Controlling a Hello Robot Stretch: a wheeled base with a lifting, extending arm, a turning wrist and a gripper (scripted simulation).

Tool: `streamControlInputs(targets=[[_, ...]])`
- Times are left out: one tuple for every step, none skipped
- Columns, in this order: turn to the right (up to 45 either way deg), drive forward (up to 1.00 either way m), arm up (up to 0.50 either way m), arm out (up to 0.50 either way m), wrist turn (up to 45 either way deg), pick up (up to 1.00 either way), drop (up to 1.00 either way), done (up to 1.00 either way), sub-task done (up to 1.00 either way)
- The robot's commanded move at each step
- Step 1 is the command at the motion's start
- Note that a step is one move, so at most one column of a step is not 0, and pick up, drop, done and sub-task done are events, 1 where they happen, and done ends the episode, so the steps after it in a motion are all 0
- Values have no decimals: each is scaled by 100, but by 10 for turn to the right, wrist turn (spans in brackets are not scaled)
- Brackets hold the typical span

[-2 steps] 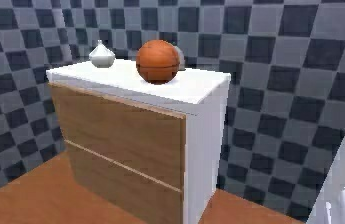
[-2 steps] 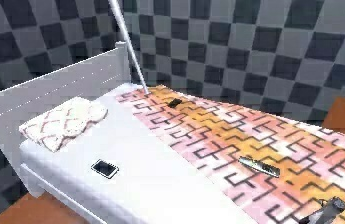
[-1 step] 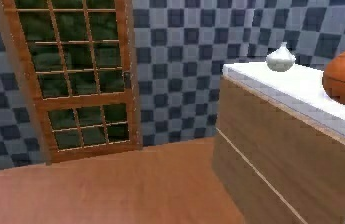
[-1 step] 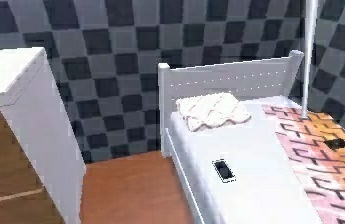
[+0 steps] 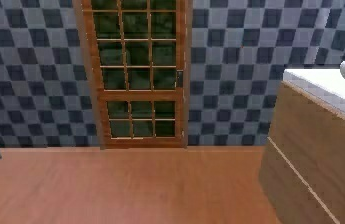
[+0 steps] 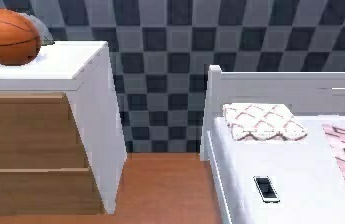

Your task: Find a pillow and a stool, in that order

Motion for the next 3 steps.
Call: streamControlInputs(targets=[[0,25,0,0,0,0,0,0,0],[450,0,0,0,0,0,0,0,0],[390,0,0,0,0,0,0,0,0]])
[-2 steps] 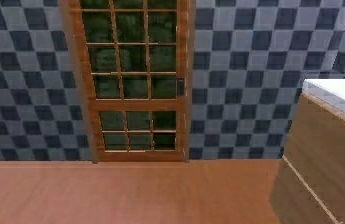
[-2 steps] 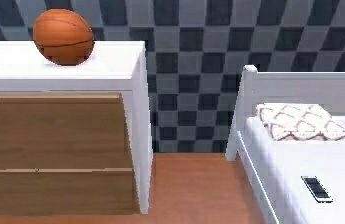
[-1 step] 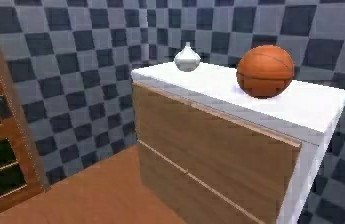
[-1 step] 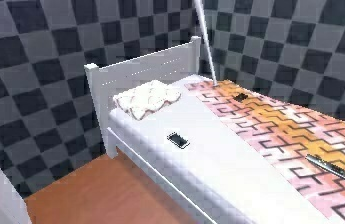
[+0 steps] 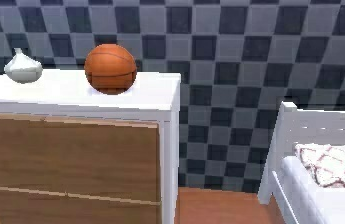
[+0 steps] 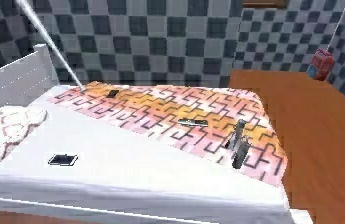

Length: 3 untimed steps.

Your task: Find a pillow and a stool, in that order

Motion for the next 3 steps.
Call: streamControlInputs(targets=[[0,10,0,0,0,0,0,0,0],[450,0,0,0,0,0,0,0,0],[0,0,0,0,0,0,0,0,100]])
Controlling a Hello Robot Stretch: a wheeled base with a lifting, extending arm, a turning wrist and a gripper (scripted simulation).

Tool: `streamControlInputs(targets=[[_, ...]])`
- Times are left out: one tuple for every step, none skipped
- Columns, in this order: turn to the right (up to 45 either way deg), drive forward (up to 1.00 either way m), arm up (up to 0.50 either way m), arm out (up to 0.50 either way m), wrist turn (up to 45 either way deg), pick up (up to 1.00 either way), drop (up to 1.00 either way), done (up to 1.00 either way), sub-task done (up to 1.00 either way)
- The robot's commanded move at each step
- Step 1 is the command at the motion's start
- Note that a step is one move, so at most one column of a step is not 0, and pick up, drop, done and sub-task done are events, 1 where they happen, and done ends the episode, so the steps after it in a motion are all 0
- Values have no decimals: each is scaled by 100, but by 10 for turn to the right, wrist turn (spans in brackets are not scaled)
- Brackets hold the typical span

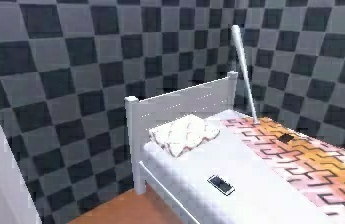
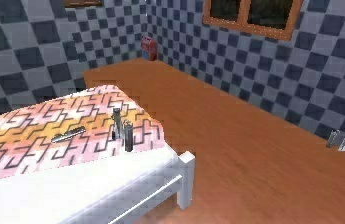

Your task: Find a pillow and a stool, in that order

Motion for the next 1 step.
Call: streamControlInputs(targets=[[-450,0,0,0,0,0,0,0,0]])
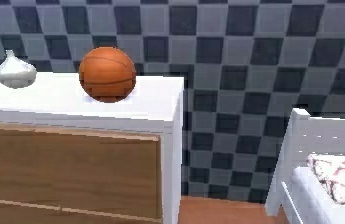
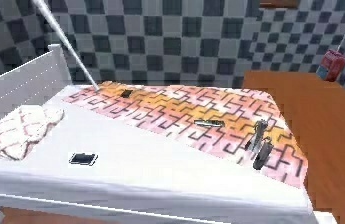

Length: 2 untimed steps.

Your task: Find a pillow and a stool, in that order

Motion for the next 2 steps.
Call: streamControlInputs(targets=[[-450,0,0,0,0,0,0,0,0],[-450,0,0,0,0,0,0,0,0]])
